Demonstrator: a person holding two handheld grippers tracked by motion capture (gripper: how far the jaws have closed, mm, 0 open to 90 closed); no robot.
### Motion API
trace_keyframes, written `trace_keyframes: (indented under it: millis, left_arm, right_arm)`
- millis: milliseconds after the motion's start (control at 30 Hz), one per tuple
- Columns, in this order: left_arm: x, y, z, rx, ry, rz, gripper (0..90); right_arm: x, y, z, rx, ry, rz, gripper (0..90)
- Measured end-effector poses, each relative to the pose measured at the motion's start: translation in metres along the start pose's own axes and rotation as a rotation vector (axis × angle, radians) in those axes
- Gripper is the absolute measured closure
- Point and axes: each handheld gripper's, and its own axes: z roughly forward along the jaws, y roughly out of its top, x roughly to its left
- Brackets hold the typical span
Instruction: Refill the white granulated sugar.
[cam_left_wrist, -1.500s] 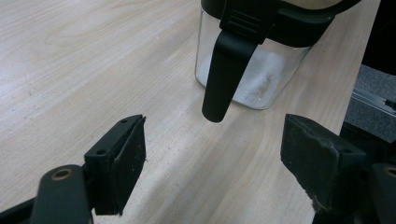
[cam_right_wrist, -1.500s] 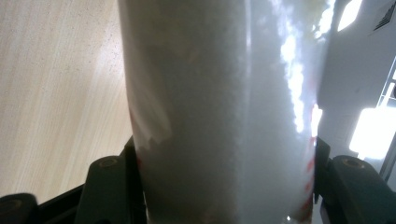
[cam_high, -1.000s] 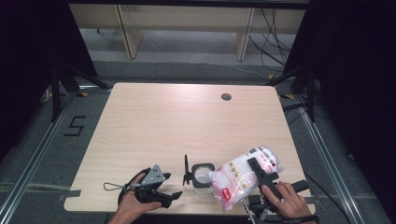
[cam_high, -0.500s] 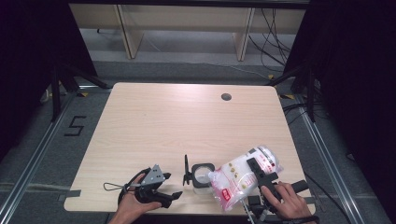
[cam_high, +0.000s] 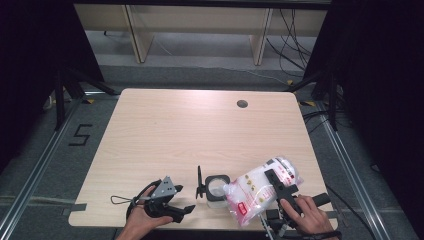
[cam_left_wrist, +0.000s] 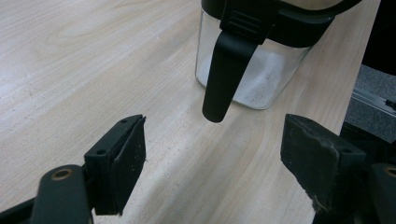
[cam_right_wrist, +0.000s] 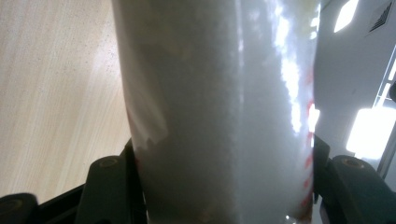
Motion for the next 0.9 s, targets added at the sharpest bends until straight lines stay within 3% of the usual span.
trace_keyframes:
  millis: [367, 467, 533, 767, 900]
  left_arm:
    - [-0.0001, -0.0001, 0.0002, -0.001, 0.000, 0.000, 21.9]
    - [0.0001, 0.0002, -0.0001, 0.002, -0.001, -0.001, 21.9]
    - [0.0001, -0.0001, 0.0001, -0.003, 0.000, -0.001, 21.9]
    - [-0.0008, -0.0005, 0.0008, -0.017, 0.007, -0.006, 21.9]
    - [-0.0008, -0.0005, 0.0008, -0.017, 0.007, -0.006, 21.9]
  right_arm:
    - [-0.0027, -0.0017, 0.0007, -0.011, 0.000, -0.017, 41.6]
    - [0.0001, -0.0022, -0.0003, 0.004, -0.008, 0.013, 41.7]
    - [-0.0031, -0.0013, -0.0017, 0.023, 0.036, 0.001, 41.6]
    - [-0.0015, -0.0026, -0.0007, 0.001, 0.003, 0.016, 41.8]
    - [-0.0038, -0.0026, 0.0000, -0.015, -0.005, -0.011, 41.8]
